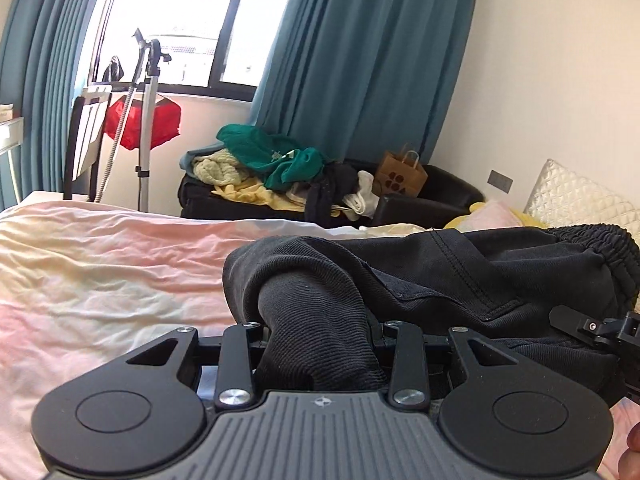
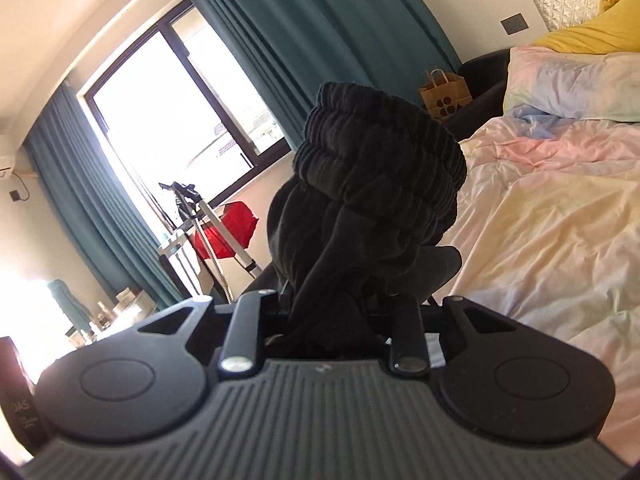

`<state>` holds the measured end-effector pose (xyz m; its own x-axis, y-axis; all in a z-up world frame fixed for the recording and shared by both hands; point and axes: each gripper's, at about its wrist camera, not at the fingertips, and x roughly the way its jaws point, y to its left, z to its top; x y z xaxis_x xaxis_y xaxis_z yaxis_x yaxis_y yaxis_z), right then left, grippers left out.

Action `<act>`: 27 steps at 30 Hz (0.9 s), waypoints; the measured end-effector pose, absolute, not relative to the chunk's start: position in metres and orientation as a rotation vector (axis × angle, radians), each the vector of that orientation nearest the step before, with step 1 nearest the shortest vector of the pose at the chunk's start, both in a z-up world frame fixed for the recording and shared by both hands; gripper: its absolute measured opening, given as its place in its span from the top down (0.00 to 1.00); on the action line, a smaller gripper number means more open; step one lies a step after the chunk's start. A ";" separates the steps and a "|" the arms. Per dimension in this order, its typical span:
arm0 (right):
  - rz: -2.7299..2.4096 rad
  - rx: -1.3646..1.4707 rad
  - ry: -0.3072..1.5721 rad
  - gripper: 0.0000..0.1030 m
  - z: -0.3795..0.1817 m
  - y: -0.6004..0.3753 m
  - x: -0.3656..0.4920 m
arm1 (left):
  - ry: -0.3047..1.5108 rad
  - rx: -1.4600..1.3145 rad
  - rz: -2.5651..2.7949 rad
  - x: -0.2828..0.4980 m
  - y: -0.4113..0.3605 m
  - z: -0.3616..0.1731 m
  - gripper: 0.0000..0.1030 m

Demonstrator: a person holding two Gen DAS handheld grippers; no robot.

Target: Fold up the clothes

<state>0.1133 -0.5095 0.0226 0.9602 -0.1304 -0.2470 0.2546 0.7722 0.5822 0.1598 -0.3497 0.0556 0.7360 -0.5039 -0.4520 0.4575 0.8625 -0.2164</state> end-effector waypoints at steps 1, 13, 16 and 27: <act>-0.227 0.663 0.195 0.71 0.020 -0.526 0.119 | 0.529 -0.093 -0.545 0.177 -0.370 0.051 0.65; -0.436 0.844 0.184 0.71 -0.103 -0.662 0.175 | 0.607 0.032 -0.697 0.336 -0.535 -0.089 0.64; -0.468 0.913 0.213 0.71 -0.151 -0.665 0.174 | 0.622 0.073 -0.713 0.341 -0.531 -0.131 0.62; -0.481 1.002 0.260 0.65 -0.218 -0.637 0.149 | 0.659 0.130 -0.754 0.329 -0.483 -0.183 0.44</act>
